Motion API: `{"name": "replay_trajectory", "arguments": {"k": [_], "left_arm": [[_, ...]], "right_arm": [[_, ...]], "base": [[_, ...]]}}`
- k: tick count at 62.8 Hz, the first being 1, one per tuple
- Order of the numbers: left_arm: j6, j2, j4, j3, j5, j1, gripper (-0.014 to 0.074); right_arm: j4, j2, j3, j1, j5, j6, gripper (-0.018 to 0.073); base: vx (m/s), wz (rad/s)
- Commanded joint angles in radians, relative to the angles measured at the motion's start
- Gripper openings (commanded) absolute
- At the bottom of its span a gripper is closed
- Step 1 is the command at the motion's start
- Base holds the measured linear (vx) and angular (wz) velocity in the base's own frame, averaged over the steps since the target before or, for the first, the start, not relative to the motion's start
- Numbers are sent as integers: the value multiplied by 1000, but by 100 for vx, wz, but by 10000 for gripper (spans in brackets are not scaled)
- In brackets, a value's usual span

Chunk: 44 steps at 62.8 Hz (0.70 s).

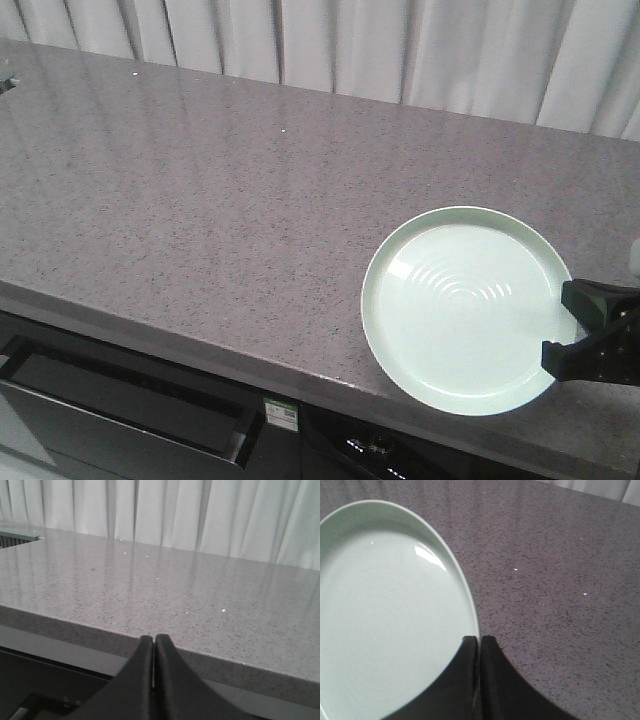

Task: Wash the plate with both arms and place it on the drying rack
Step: 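Hold the plate in the right gripper while the base turns away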

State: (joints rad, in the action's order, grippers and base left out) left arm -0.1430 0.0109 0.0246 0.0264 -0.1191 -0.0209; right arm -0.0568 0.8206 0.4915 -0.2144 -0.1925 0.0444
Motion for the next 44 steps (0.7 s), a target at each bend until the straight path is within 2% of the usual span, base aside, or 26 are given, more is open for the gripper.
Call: {"name": "replay_trajectory", "arguments": {"k": [1, 44], "left_arm": [[-9, 16, 8, 15, 69, -1, -6], [-9, 16, 8, 15, 69, -1, -6]], "right_arm": [[3, -11, 29, 3, 74, 7, -8], [3, -11, 29, 3, 69, 7, -8]], "base": [[-6, 28], [-7, 27]]}}
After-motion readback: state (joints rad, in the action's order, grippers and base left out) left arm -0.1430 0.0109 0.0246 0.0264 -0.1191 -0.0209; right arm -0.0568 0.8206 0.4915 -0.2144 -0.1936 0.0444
